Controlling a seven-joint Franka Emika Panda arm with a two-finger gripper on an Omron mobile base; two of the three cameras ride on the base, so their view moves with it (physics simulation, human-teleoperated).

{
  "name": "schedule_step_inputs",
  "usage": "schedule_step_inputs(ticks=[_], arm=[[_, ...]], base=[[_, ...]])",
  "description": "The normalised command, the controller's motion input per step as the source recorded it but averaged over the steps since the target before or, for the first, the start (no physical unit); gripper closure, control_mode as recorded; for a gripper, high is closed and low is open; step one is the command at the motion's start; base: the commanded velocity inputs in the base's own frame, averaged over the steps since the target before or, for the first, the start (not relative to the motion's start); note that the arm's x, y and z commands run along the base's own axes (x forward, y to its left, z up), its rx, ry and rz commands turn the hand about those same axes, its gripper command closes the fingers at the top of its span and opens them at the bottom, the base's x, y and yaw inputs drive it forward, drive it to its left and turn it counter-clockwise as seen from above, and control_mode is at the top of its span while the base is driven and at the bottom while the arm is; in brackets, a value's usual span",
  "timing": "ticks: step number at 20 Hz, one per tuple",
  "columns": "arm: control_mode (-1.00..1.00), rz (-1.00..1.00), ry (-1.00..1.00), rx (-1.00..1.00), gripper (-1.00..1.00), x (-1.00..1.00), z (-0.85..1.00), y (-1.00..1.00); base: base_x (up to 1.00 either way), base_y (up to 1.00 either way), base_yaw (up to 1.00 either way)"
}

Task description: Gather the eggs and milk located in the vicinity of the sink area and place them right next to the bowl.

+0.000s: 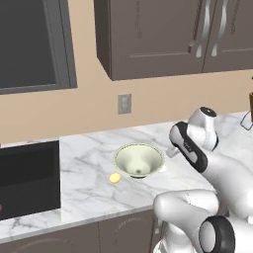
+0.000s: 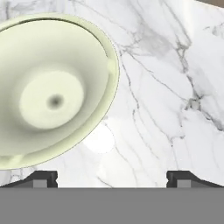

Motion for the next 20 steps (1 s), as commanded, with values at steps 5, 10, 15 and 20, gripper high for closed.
schedule_step_inputs(ticks=[5, 10, 15, 20], arm=[[-1.00, -0.33, -0.01, 0.00, -1.00, -0.44, 0.65, 0.22], [-1.00, -0.12, -0.17, 0.00, -1.00, -0.61, 0.59, 0.23], [-1.00, -0.14, -0.23, 0.00, -1.00, -0.68, 0.63, 0.29], [-1.00, -0.17, -0.16, 0.00, -1.00, -0.55, 0.61, 0.44]], base=[[0.00, 0.00, 0.00], [0.00, 0.00, 0.00], [0.00, 0.00, 0.00], [0.00, 0.00, 0.00]])
